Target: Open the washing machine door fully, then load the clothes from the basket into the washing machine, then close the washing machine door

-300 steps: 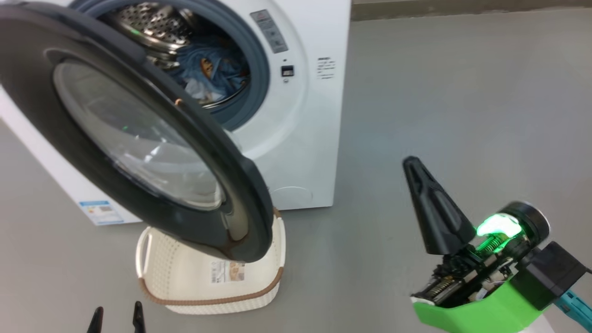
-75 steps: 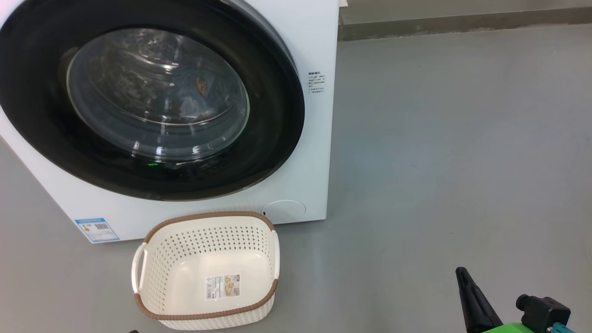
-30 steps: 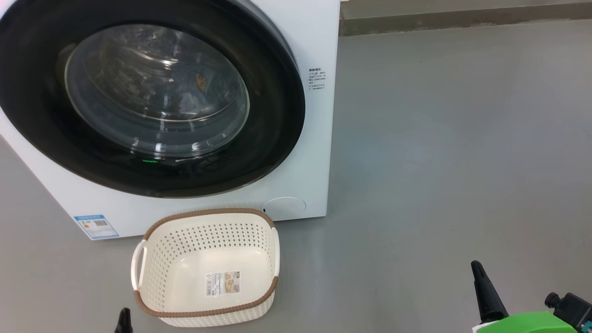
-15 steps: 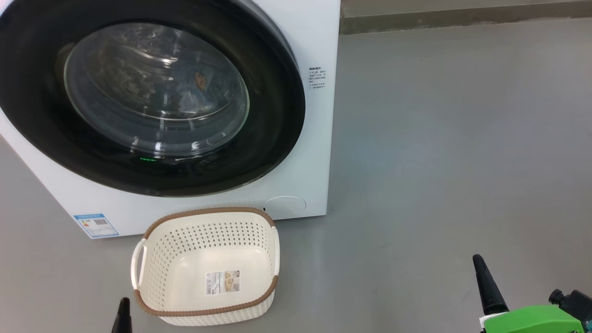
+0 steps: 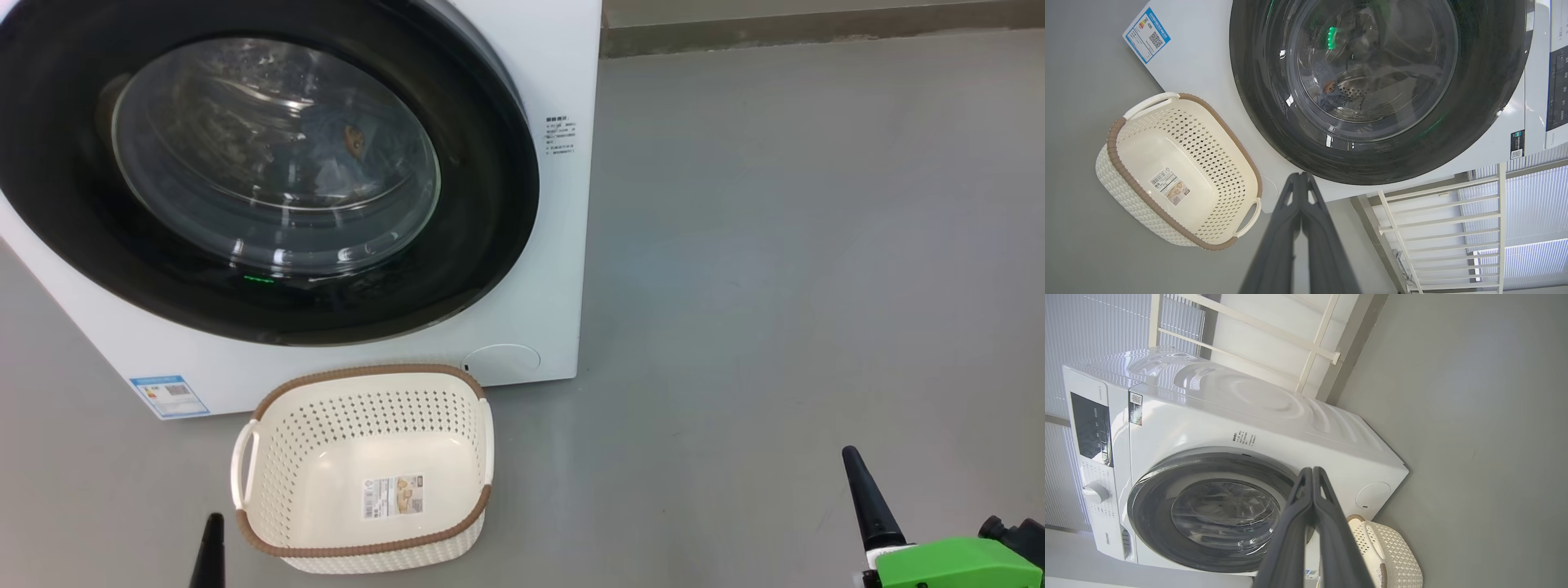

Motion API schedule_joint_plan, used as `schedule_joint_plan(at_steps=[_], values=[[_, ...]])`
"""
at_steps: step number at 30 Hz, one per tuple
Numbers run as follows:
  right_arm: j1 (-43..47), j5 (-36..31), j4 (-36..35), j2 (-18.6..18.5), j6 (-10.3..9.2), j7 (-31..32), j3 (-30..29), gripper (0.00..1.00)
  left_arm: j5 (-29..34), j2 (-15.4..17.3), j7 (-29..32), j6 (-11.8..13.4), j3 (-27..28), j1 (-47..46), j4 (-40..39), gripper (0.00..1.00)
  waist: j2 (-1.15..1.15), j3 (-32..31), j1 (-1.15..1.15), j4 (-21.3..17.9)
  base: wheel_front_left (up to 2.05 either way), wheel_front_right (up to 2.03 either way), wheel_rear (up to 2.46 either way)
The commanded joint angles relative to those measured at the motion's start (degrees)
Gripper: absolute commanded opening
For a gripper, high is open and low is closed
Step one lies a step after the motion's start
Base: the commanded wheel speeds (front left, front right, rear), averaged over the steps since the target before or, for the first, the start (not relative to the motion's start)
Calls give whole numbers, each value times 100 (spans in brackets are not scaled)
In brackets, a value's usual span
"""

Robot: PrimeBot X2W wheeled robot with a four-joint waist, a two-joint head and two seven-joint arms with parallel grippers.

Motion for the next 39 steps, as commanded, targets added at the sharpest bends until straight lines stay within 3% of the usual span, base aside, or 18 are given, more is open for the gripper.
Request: schedule_joint_plan(at_steps=[1,31,39], values=[[-295,208,-134,-46,-4,63,80,0,-204,106,51,-107,181,-349,-94,0,0,3,0,0,0,0,0],[-483,2083,-109,-53,-7,575,-56,0,-2168,134,557,-355,411,-853,119,0,0,49,0,5,0,0,0],[-487,2123,-108,-52,-8,586,-60,0,-2199,125,579,-360,430,-865,124,0,0,50,0,6,0,0,0]])
